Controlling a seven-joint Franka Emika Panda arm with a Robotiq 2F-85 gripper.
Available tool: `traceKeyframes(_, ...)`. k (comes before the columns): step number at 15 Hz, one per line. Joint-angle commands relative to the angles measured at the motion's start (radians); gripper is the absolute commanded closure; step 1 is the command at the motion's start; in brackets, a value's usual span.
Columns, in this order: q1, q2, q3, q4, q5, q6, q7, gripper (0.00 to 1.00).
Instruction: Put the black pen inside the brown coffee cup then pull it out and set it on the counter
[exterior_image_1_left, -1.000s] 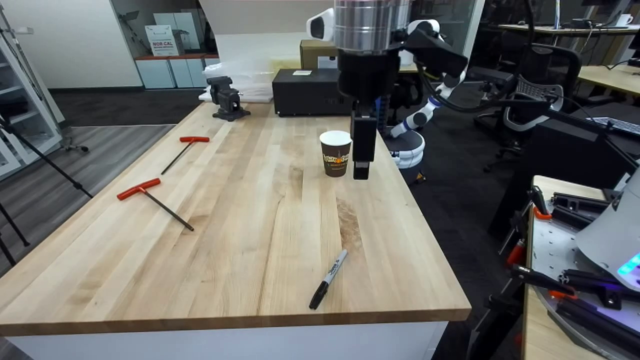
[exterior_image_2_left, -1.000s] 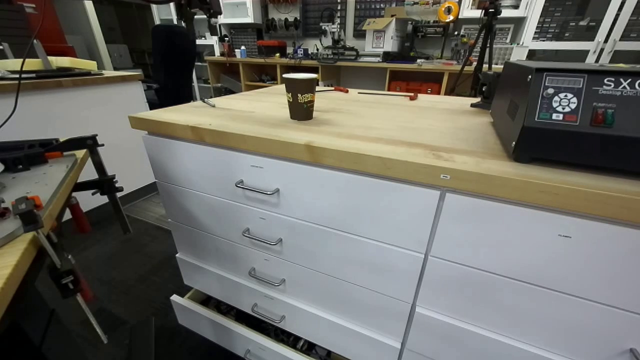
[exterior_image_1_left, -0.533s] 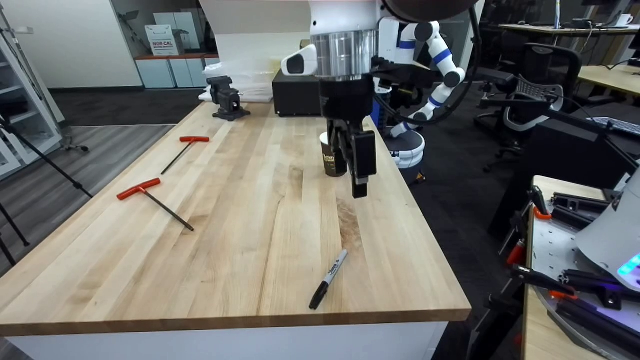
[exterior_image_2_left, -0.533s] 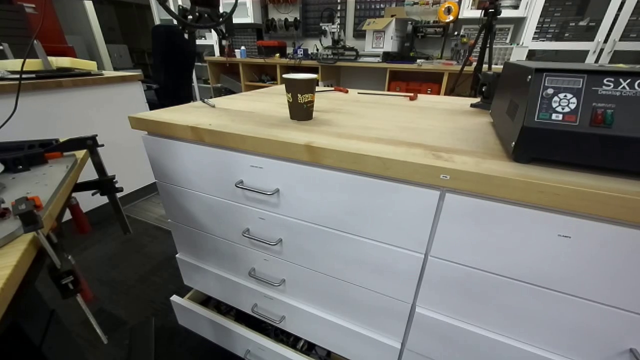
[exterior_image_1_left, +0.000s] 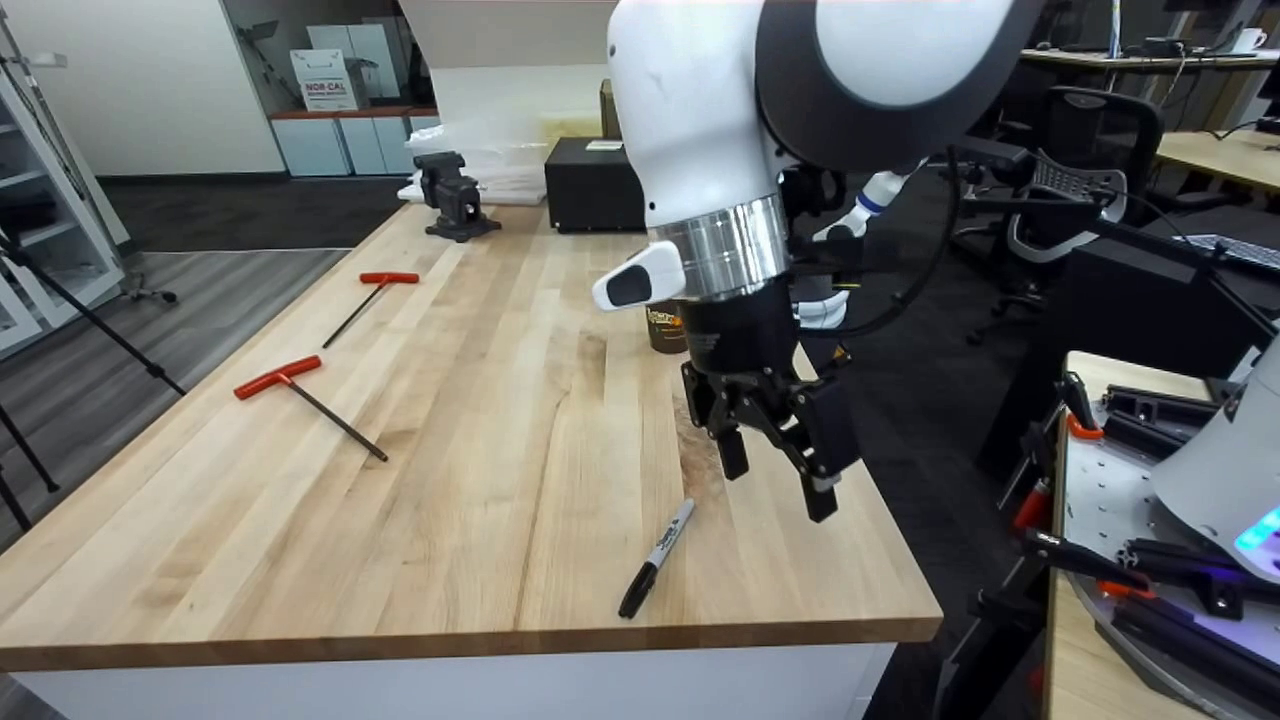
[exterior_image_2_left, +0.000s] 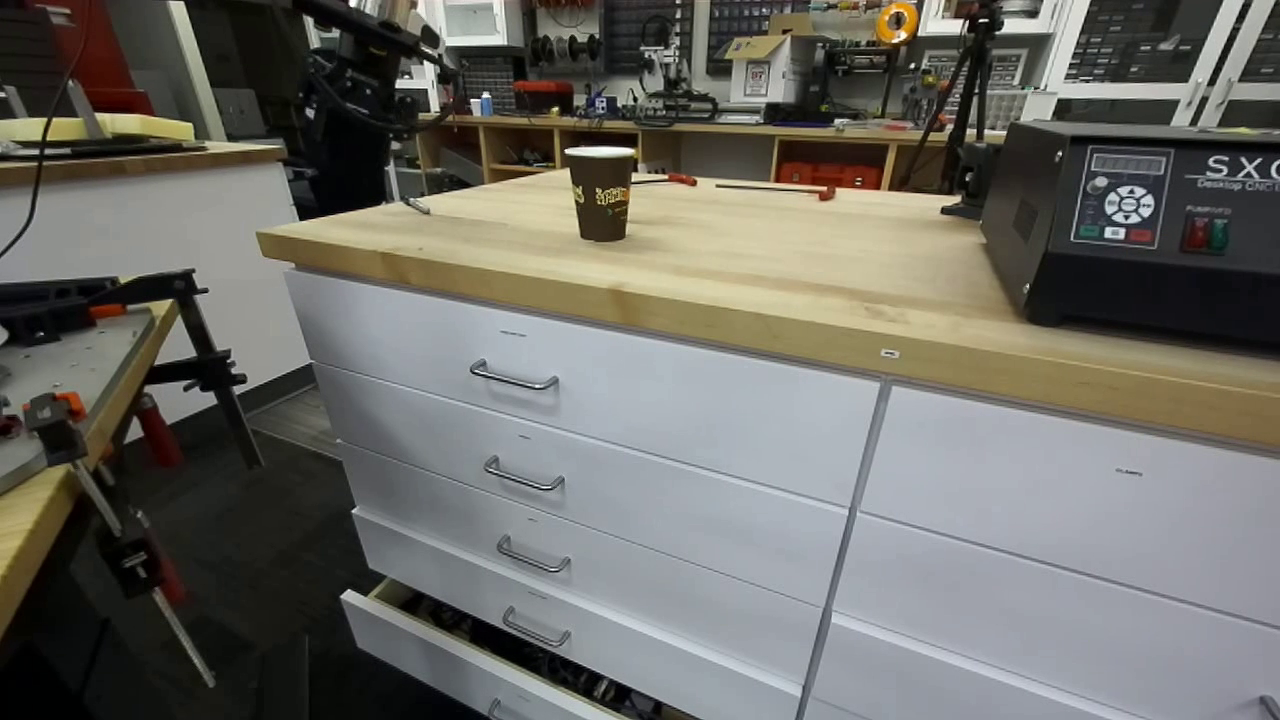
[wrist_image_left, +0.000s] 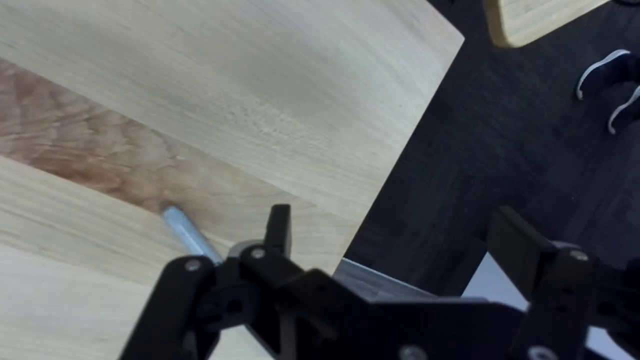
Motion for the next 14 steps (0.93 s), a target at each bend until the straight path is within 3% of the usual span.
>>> traceKeyframes(1, 0.055, -0.026, 0.010, -0.068, -0.038, 0.125, 0.025, 0.00)
traceKeyframes(5, 0.100, -0.016, 0.032, -0.115, -0.063, 0.320, 0.050, 0.00)
traceKeyframes(9, 0.138, 0.032, 0.003, -0.137, -0.221, 0.465, 0.139, 0.00)
traceKeyframes(14, 0.158, 0.151, -0.068, -0.009, -0.455, 0.385, 0.278, 0.00)
